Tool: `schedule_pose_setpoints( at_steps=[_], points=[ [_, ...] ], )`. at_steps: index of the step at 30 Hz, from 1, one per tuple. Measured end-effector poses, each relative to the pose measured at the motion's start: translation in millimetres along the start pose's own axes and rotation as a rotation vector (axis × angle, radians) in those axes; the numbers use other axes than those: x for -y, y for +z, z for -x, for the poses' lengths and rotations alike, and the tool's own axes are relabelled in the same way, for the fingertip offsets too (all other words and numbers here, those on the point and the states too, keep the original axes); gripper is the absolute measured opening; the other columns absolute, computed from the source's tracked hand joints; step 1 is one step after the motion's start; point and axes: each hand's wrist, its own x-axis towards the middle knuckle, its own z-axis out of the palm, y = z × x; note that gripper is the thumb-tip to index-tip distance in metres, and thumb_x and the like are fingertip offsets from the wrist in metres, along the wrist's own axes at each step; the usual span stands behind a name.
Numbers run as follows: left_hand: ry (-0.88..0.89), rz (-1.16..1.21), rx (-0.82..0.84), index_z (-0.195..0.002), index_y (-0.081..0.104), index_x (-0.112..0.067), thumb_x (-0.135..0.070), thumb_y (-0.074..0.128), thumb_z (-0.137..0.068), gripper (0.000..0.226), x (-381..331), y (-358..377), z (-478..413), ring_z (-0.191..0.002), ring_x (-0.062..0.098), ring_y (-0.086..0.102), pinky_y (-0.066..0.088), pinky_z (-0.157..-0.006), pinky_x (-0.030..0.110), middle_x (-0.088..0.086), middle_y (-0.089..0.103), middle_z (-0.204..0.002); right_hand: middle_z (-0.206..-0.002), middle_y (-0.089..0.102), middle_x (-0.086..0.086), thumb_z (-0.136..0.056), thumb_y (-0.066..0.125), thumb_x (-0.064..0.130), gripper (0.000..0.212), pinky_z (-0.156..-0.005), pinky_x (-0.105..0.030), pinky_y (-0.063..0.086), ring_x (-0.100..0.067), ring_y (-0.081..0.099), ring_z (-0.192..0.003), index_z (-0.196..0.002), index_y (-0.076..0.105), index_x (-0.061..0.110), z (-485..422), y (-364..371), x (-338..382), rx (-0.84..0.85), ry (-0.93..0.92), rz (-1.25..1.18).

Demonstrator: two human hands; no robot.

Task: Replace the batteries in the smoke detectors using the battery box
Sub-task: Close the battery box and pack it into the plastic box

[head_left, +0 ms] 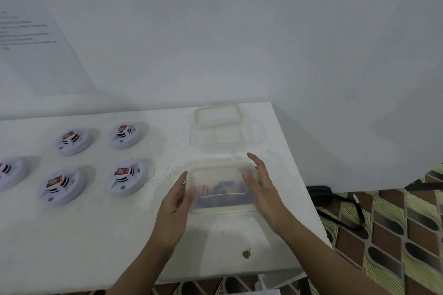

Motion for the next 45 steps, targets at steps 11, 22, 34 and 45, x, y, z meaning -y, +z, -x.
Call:
schedule_pose_setpoints(
  at_steps=[11,22,34,45],
  points=[
    [0.007,-0.023,0.09,-0.13,0.057,-0.038,-0.025,0.061,-0.097,0.036,-10,-11,-5,-0.101,0.001,0.07,0.052,-0.08,0.02,-0.019,0.075,-0.108,-0.133,0.061,0.003,-0.106,0.047,0.025,0.031,-0.107,-0.046,0.049,-0.025,0.06,-0.124,-0.131,0.055,0.042,-9,4,-10,-0.018,0.052,-0.24],
    [0.083,-0.376,0.217,-0.135,0.054,-0.042,-0.024,0.074,-0.084,0.058,-18,-25,-43,-0.117,0.008,0.055,0.051,-0.09,0.029,-0.016,0.056,-0.13,-0.116,0.049,0.014,-0.089,0.072,0.043,0.031,-0.077,-0.008,0.044,0.0,0.057,-0.099,-0.117,0.064,0.032,-17,-7,7,-0.267,-0.192,0.378],
    [0.014,-0.263,0.205,-0.13,0.057,-0.041,-0.028,0.062,-0.095,0.038,-8,-18,-35,-0.113,0.007,0.057,0.044,-0.071,0.012,-0.015,0.058,-0.129,-0.143,0.044,0.029,-0.06,0.097,0.034,0.111,-0.1,-0.023,0.052,0.003,0.049,-0.128,-0.148,0.032,0.052,2,-36,4,0.274,0.001,0.187],
    [0.039,-0.215,0.169,-0.118,0.067,-0.031,-0.041,0.07,-0.09,0.03,-8,-12,-37,-0.102,0.01,0.065,0.049,-0.058,0.006,-0.007,0.066,-0.117,-0.122,0.056,0.021,-0.048,0.101,0.013,0.109,-0.074,-0.037,0.063,-0.009,0.061,-0.112,-0.135,0.042,0.043,-6,-27,9,0.263,-0.088,0.195]
  ],
)
